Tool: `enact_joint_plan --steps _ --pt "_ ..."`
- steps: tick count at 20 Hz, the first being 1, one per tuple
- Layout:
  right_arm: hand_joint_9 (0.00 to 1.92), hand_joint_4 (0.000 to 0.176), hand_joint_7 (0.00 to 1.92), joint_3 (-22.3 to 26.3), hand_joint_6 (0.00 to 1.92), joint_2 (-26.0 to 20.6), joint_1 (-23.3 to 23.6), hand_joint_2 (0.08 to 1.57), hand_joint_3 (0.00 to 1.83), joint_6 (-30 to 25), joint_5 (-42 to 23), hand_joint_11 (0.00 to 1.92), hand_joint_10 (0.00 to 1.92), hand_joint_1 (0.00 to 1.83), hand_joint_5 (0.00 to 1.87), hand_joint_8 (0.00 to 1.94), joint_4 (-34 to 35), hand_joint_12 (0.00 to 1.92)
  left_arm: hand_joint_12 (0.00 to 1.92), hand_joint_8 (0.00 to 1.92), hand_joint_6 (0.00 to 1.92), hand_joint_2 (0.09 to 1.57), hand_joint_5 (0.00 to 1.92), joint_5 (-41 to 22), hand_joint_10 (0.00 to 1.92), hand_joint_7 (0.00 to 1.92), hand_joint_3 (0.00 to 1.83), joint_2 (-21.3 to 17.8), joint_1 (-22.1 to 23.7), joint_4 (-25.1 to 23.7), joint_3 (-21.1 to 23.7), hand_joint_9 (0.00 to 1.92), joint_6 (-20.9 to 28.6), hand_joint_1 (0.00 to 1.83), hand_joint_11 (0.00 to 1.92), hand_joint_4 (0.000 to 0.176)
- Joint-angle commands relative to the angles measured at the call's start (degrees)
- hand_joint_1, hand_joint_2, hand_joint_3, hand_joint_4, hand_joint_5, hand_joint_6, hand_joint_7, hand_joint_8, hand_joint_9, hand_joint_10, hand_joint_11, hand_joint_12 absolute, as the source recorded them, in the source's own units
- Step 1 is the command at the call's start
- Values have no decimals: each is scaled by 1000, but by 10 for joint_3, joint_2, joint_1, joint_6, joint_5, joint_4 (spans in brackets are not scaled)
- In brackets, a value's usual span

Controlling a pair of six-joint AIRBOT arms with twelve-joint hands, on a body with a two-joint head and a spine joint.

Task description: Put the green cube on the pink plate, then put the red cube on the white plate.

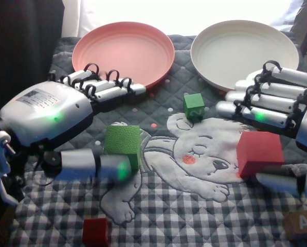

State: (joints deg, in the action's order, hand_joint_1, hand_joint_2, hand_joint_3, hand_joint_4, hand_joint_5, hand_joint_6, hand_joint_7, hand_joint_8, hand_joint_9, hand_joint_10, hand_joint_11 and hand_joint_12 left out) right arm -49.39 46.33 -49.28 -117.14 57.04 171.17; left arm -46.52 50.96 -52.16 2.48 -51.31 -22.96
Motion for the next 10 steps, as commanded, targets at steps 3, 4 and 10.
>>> enact_joint_plan --steps 3,4,10 --pt "125 0 388 0 415 0 7 648 450 -1 68 0 816 772 289 342 12 1446 1362 26 14 836 152 -77 471 155 20 -2 3 -2 1 89 2 619 0 37" --pt "158 0 413 0 381 1 7 668 427 -1 68 0 798 741 307 300 12 1465 1271 14 5 868 153 -70 440 169 13 0 4 -2 -2 94 2 596 0 40" --pt "89 0 393 -1 355 3 9 716 346 -1 68 0 804 823 316 239 12 1353 1495 12 13 932 262 -20 497 257 3 36 14 -2 -32 173 2 597 0 1"
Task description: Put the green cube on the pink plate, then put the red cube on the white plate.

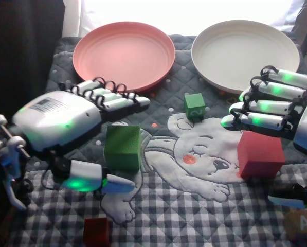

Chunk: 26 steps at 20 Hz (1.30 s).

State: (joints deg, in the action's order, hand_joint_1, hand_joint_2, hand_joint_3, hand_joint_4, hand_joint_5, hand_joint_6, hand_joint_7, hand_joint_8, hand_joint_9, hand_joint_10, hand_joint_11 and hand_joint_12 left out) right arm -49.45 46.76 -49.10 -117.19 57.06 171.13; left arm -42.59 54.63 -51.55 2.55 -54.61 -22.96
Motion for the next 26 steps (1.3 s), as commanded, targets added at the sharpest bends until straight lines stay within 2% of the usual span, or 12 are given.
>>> enact_joint_plan --steps 1,5,7,8,9,10,11,16,19,21,24,26 --pt "77 0 387 -1 353 -1 7 708 344 -1 67 0 789 853 320 235 13 1305 1484 12 12 940 272 -52 516 268 2 6 10 -3 -4 173 2 602 0 0" --pt "155 0 437 -1 367 -1 8 698 385 -1 67 0 839 798 344 256 13 1512 1599 30 13 985 305 -19 882 365 7 31 14 -3 -23 223 2 681 117 0" --pt "176 0 448 -1 358 1 8 699 387 -1 67 0 832 800 344 259 13 1478 1529 64 36 1027 410 -13 855 495 7 35 14 -3 -30 346 2 818 244 0" --pt "192 0 466 -1 351 2 8 707 391 -1 67 0 827 756 351 264 13 1491 1570 165 82 1143 572 -12 1028 692 23 37 14 -3 -34 553 2 1012 478 0" --pt "198 0 480 -2 349 2 8 709 390 -1 67 0 826 751 363 267 13 1520 1558 1116 104 1199 678 -11 1111 740 15 38 14 -1 -37 677 2 1245 633 0" --pt "177 0 479 -2 361 2 8 714 379 -1 67 0 869 777 362 283 13 1550 1573 1271 937 1205 631 -11 1374 780 3 38 15 0 -40 875 2 1336 788 0" --pt "172 0 481 -2 366 2 8 720 378 -1 67 0 879 787 365 289 13 1555 1589 1342 1138 1217 601 -12 1468 768 3 38 16 1 -41 896 2 1351 834 0" --pt "191 0 477 -3 401 3 8 756 311 -1 67 0 881 766 366 331 13 1543 1653 1329 1267 1223 654 -69 1514 756 2 23 32 2 -43 842 2 1332 722 0" --pt "163 0 437 -4 499 5 8 766 288 -1 67 0 949 812 351 473 13 1551 1726 1412 1319 1245 641 -104 1348 853 2 13 54 14 -53 895 2 1198 807 0" --pt "183 0 426 -7 524 9 8 768 293 -1 67 0 919 812 342 511 13 1525 1824 1403 1291 1246 631 -96 1570 776 0 19 79 31 -82 771 2 1301 645 0" --pt "166 0 387 -9 619 11 8 761 323 -1 67 0 955 833 315 604 13 1565 1663 1332 1387 1244 626 -69 1550 775 1 32 114 49 -121 691 2 1333 508 0" --pt "143 0 349 -9 646 11 8 745 334 -1 65 0 968 866 307 660 13 1527 1913 1620 1240 1278 632 -51 1719 764 2 46 135 60 -150 778 2 1196 730 0"
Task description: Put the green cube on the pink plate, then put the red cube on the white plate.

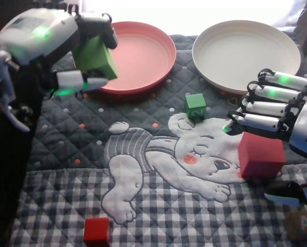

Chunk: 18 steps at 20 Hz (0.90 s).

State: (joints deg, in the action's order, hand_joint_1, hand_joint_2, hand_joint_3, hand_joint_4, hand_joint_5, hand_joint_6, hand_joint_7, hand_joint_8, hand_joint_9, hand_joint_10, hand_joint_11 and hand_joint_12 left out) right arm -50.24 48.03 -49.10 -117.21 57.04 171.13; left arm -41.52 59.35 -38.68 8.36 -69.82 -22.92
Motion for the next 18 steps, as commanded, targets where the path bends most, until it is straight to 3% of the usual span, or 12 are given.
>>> enact_joint_plan --steps 1,2,4,6,8,10,11,13,14,16,17,18 --pt "143 0 349 -2 646 0 8 745 334 -1 65 0 968 866 307 660 13 1527 1913 1620 1240 1278 632 -48 1719 764 2 8 16 8 -13 778 1 1196 730 0" --pt "142 0 343 -3 605 1 8 741 325 -1 65 0 942 868 324 629 13 1532 1919 1683 1243 1292 620 -26 1814 737 2 23 33 12 -36 866 1 1184 865 0" --pt "173 0 376 -4 567 1 8 758 312 -1 64 0 940 865 348 605 13 1535 1802 1443 1191 1232 687 17 1473 864 0 48 60 11 -72 910 1 1217 858 0" --pt "160 0 368 -5 575 2 8 761 312 -1 64 0 931 859 338 601 13 1503 1798 1456 1160 1227 711 49 1454 856 0 68 83 9 -100 867 1 1220 813 0" --pt "190 0 390 -7 598 5 8 753 305 -1 64 0 920 860 344 596 13 1503 1901 1571 1139 1247 702 84 1617 798 2 93 99 11 -134 835 1 1208 827 0" --pt "163 0 369 -9 602 7 8 746 309 -1 64 0 938 872 325 604 13 1522 1910 1539 1149 1244 692 115 1607 818 0 120 110 15 -169 861 1 1211 843 0" --pt "153 0 354 -9 593 8 8 761 313 -1 64 0 979 839 308 633 13 1586 1921 1443 1277 1237 731 128 1740 779 0 131 112 17 -183 967 1 1207 996 0" --pt "149 0 349 -10 600 10 8 767 317 -1 64 0 1000 810 308 652 13 1615 1921 1564 1159 1249 704 152 1720 789 2 151 113 21 -208 928 1 1206 952 0" --pt "165 0 360 -11 608 10 8 772 321 -1 64 0 1010 772 322 663 13 1623 1849 1540 1288 1271 628 163 1476 786 1 163 113 25 -220 746 1 1190 700 0" --pt "171 0 362 -11 610 10 8 770 319 -1 64 0 1010 804 324 665 13 1618 1751 1487 1388 1277 616 176 1339 768 1 176 108 34 -237 682 1 1156 585 0" --pt "185 0 367 -11 608 10 9 763 320 -1 64 0 967 824 325 651 13 1571 1816 1439 1300 1263 558 178 1571 767 0 178 106 38 -239 702 1 1299 475 0" --pt "185 0 366 -11 606 10 9 766 323 -1 64 0 954 809 326 643 13 1568 1795 1431 1390 1267 584 178 1378 792 0 179 103 42 -241 567 1 1189 375 0"
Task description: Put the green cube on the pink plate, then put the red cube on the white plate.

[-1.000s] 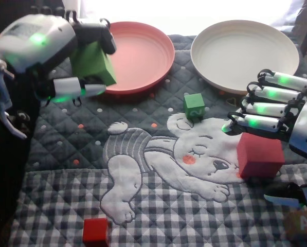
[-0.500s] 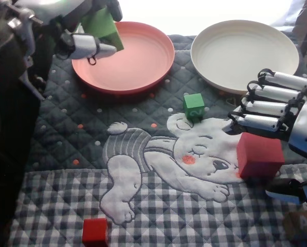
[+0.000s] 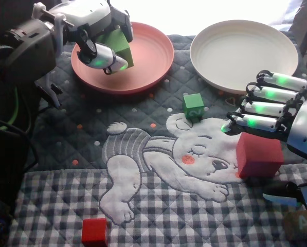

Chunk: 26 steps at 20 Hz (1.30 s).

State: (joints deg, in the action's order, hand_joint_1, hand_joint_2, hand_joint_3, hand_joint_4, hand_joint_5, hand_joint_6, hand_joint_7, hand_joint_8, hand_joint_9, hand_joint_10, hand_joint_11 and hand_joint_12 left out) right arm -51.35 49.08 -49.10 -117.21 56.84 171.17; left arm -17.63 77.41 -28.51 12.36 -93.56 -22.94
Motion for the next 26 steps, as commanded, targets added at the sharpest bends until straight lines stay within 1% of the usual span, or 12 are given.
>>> enact_joint_plan --steps 1,3,4,5,8,10,13,15,17,18,21,26 --pt "201 0 381 1 610 0 9 762 339 -1 66 0 932 789 330 620 12 1580 1748 967 874 1132 433 -61 1195 474 0 -1 1 5 -4 342 1 1029 164 0" --pt "195 0 381 1 606 0 9 755 346 -1 66 0 919 792 328 603 12 1564 1621 567 553 1073 413 -61 907 394 0 -1 0 8 -4 228 1 946 32 10" --pt "197 0 387 1 602 0 9 744 349 -1 66 0 921 803 330 596 12 1580 1181 220 274 990 318 -62 498 311 0 -1 0 17 -3 149 1 852 6 15" --pt "208 0 395 1 604 0 9 744 365 -1 66 0 926 772 328 592 12 1605 566 15 36 898 190 -65 87 120 0 -3 0 27 1 39 1 704 0 76" --pt "206 0 387 1 622 -1 9 723 406 -1 66 0 936 785 311 588 12 1625 37 0 2 828 14 -79 0 1 0 -11 -3 34 13 0 1 583 0 128" --pt "157 0 351 1 626 -3 9 699 407 -1 66 0 964 804 293 597 12 1610 33 0 0 814 0 -103 0 0 0 -23 -8 36 31 0 1 559 0 170" --pt "160 0 371 -2 560 -4 12 635 447 -1 66 0 925 843 313 533 12 1558 109 0 0 869 0 -175 0 0 0 -66 -29 37 92 0 1 348 0 176" --pt "80 0 328 -4 559 -3 13 538 584 -1 66 0 979 834 287 529 12 1557 463 9 0 943 0 -219 9 21 0 -93 -44 35 129 38 1 376 0 111" --pt "97 0 343 -8 565 0 14 448 723 -1 58 0 999 752 306 551 12 1593 425 4 3 931 15 -277 5 20 0 -126 -65 27 176 26 1 365 0 88" --pt "124 0 356 -11 592 4 19 395 785 -1 39 0 1024 670 287 571 12 1652 200 0 0 951 2 -312 0 3 0 -144 -80 22 204 4 1 391 0 85" --pt "75 0 273 -29 752 21 34 459 699 -1 -4 0 1061 759 230 710 12 1640 6 1 3 1006 13 -398 0 4 15 -180 -121 19 258 0 1 418 0 153" --pt "261 0 426 -52 666 45 43 742 304 -1 -49 0 1017 966 392 656 12 1676 203 9 5 1019 62 -488 0 105 0 -210 -160 9 312 25 1 425 7 114"
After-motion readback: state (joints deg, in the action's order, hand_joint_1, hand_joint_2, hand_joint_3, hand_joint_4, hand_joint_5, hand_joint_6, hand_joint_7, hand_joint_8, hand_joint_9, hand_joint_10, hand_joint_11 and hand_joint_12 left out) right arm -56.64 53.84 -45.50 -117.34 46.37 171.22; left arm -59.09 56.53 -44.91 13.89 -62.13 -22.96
